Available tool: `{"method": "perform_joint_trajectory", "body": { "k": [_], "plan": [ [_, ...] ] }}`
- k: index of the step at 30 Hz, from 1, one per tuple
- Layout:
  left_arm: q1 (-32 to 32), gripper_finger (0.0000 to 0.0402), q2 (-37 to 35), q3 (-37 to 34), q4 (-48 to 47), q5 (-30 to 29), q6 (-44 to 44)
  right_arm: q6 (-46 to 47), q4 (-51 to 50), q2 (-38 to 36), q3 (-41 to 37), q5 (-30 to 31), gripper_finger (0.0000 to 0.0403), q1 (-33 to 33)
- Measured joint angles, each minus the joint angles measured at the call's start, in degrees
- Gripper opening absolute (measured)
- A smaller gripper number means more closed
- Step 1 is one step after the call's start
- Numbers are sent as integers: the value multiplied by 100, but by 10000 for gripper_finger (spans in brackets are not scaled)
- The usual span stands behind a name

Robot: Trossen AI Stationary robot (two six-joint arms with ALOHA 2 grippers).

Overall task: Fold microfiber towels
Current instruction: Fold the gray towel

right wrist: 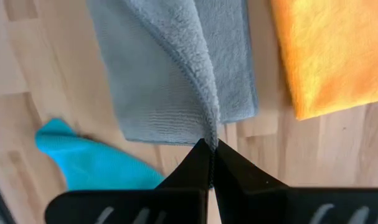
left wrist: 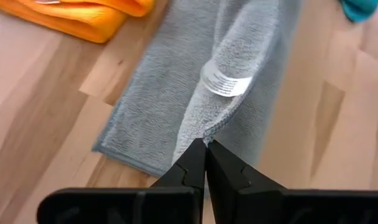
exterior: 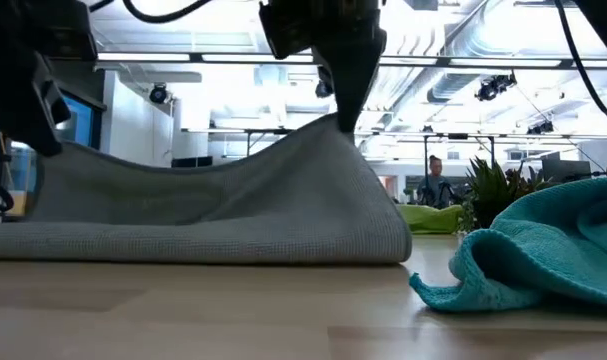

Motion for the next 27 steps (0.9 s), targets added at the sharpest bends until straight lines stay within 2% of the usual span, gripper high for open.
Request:
{"method": "perform_joint_trajectory", "body": {
  "k": [10,15,27],
  "plan": [
    [131,0,0,0,-323,-113,-985,792,-111,155,-4,14,0,-6],
    [100,0,2,0,-470,-282,-1395,1063,-32,267,-4,271,0,-6],
    [113,3,0,2,-597,-381,-1599,1524,-63,317,-4,242,0,-30]
  ]
}}
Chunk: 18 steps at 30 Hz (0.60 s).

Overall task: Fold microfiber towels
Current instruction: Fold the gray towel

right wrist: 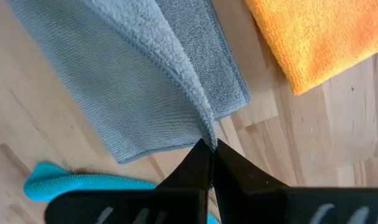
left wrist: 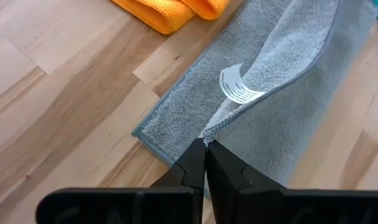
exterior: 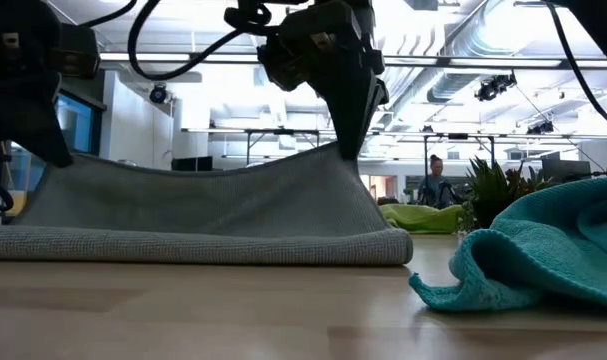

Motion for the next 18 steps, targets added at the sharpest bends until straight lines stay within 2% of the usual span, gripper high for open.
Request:
{"method": "perform_joint_trajectory", "body": {
  "k": [12,18],
  "plan": [
    [9,29,0,0,-26,-206,-2,820,-104,0,0,-20,0,6],
    [7,41,0,0,-44,-316,11,856,-101,-2,0,-20,0,11]
  ]
}}
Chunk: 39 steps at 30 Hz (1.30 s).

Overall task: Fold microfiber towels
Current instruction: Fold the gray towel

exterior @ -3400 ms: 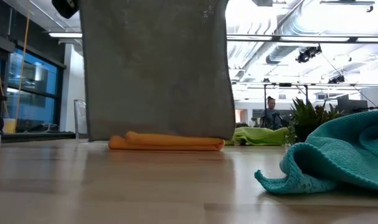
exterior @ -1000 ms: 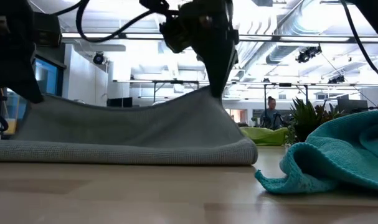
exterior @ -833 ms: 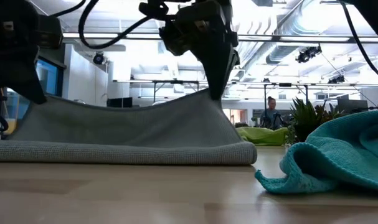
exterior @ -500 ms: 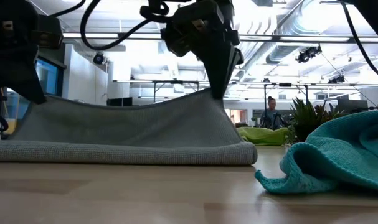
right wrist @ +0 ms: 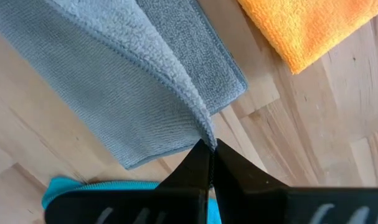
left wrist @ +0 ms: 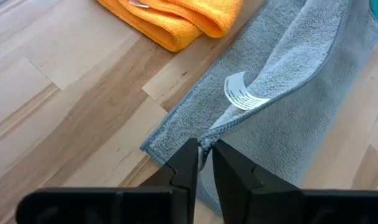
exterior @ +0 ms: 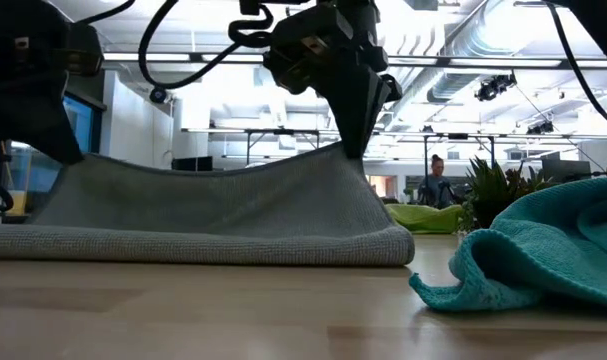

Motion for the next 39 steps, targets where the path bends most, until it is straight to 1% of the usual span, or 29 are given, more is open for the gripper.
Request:
{"method": "perform_joint_trajectory", "body": {
  "k": [6,14,19,23,26,33,36,39],
  "plan": [
    [0,77,0,0,-27,103,-18,0,2,0,0,1,0,0],
    [-9,144,0,0,-555,238,-416,0,7,-1,0,2,0,0],
    [-9,171,0,2,-424,290,-440,0,58,-2,2,4,0,0],
    [-9,179,0,7,-174,249,-269,76,92,-2,2,12,0,0],
    [-9,179,0,7,-172,233,-254,107,102,-2,2,89,0,0],
    [-9,180,0,7,-179,180,-254,134,127,-4,2,42,2,0],
    [-9,180,0,7,-183,176,-253,316,127,-4,2,49,21,0],
    [-9,180,0,7,-192,170,-254,449,127,-4,2,238,64,0]
  ]
}}
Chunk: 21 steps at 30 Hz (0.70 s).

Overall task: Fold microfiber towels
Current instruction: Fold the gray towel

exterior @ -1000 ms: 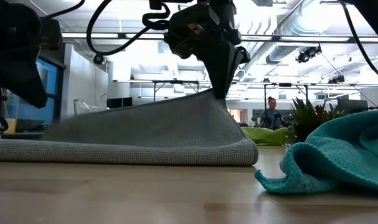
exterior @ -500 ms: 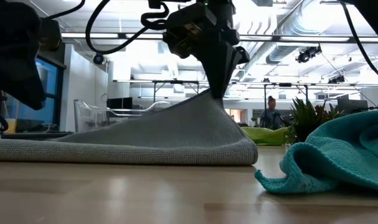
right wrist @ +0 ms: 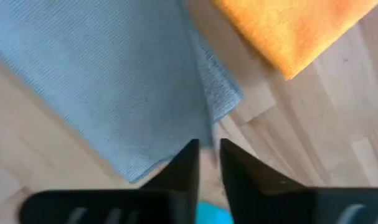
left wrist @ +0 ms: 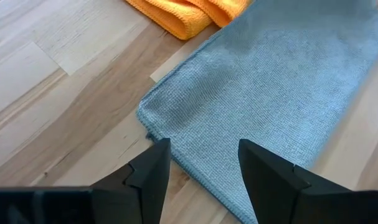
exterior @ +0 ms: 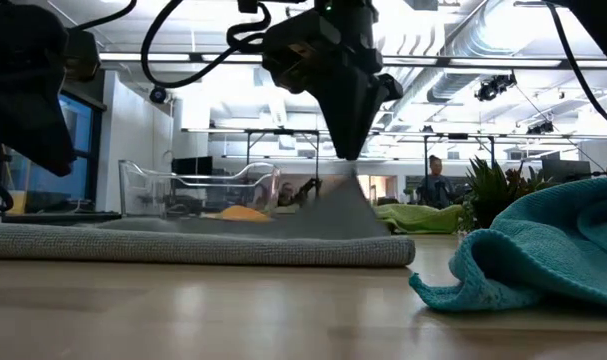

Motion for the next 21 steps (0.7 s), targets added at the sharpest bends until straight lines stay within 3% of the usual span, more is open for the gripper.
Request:
{"method": "perform_joint_trajectory", "body": {
  "k": [7,10,12,18,21],
  "plan": [
    [0,180,0,0,-54,43,0,-501,-629,0,2,493,187,-2],
    [-4,180,0,0,-89,110,2,-639,-1194,-2,2,786,223,-2],
    [-53,180,0,0,-72,109,2,-761,-1060,-73,-110,934,237,20],
    [-466,180,-42,-2,528,17,87,-474,-794,-1015,-1711,846,243,120],
    [-707,180,-161,-2,1337,-447,501,151,92,-1962,-2883,470,243,186]
  ]
}}
